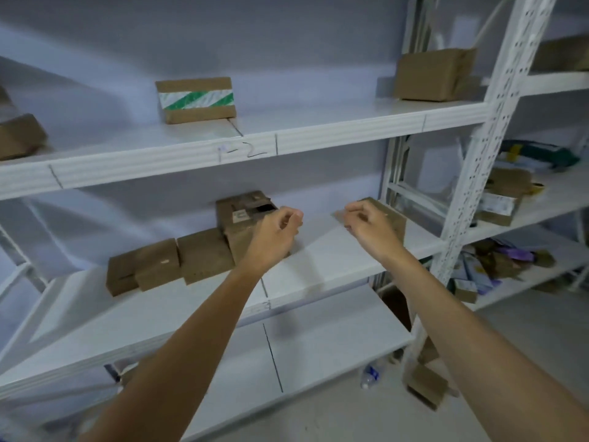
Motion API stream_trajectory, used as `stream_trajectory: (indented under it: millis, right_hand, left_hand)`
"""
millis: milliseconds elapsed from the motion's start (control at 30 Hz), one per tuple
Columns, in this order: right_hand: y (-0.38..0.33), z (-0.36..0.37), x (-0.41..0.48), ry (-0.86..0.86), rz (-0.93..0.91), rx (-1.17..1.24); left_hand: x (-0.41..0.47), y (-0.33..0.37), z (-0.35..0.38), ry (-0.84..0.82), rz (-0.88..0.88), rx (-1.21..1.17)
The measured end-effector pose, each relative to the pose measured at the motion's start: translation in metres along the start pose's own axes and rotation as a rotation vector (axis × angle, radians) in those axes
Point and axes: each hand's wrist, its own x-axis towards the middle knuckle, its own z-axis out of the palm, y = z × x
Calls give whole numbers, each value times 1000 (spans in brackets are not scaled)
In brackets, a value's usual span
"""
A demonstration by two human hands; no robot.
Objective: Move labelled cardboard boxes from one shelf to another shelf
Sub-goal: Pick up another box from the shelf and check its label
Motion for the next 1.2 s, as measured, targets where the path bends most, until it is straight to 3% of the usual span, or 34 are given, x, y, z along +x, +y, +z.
stream_trajectory:
  millis: [367,933,1200]
  right_hand:
    - [97,-116,42,-59,94,-63]
    - [165,-143,113,-93,153,-184]
    - [196,-139,156,-63,127,-263]
  left_hand:
    - [32,21,163,-40,-110,43]
    - [125,-29,247,-69,-285,-59]
    - [162,-41,269,-122,-283,35]
